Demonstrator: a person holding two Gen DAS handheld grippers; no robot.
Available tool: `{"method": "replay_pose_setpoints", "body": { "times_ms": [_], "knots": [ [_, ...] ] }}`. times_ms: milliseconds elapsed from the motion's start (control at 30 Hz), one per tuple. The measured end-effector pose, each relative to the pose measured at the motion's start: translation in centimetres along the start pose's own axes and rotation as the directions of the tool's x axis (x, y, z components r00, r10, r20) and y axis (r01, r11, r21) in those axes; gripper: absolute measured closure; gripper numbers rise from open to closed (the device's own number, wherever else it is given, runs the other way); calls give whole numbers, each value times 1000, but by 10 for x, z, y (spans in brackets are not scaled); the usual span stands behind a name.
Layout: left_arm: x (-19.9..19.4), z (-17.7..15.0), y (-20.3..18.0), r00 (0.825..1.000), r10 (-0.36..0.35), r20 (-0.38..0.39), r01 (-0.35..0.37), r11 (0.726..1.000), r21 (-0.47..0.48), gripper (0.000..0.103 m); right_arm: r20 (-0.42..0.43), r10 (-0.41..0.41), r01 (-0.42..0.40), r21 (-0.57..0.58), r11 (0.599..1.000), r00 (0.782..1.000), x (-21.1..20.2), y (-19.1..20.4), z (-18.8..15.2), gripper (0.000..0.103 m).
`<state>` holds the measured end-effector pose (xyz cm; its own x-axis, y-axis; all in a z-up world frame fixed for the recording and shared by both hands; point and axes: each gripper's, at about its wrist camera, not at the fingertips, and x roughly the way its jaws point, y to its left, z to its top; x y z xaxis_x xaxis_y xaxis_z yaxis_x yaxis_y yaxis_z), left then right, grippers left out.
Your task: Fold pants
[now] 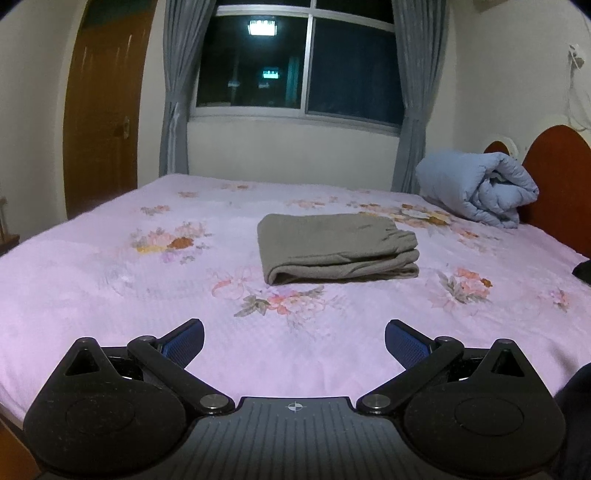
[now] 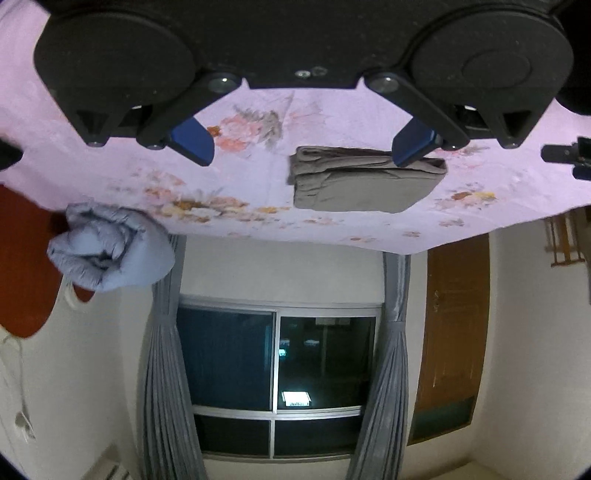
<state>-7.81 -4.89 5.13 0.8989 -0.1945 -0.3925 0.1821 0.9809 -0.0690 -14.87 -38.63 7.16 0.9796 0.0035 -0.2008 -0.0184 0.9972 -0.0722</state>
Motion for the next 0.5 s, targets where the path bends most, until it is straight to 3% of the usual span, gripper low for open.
{"method": "replay_pose_setpoints", "body": {
  "times_ms": [167, 333, 500],
  "knots": [
    [4, -2, -5, 1000, 3, -5, -3, 1000, 16, 0, -68, -22, 25, 45, 999, 997, 18, -5, -11, 6],
    [4, -1, -7, 1000, -2, -1, 2, 1000, 18, 0, -79, -24, 36, 155, 987, 997, 18, -23, -16, 6],
    [3, -1, -5, 1000, -2, 8, 2, 1000, 3, 0, -75, -24, 35, 158, 987, 997, 14, -24, -19, 6]
  ]
}}
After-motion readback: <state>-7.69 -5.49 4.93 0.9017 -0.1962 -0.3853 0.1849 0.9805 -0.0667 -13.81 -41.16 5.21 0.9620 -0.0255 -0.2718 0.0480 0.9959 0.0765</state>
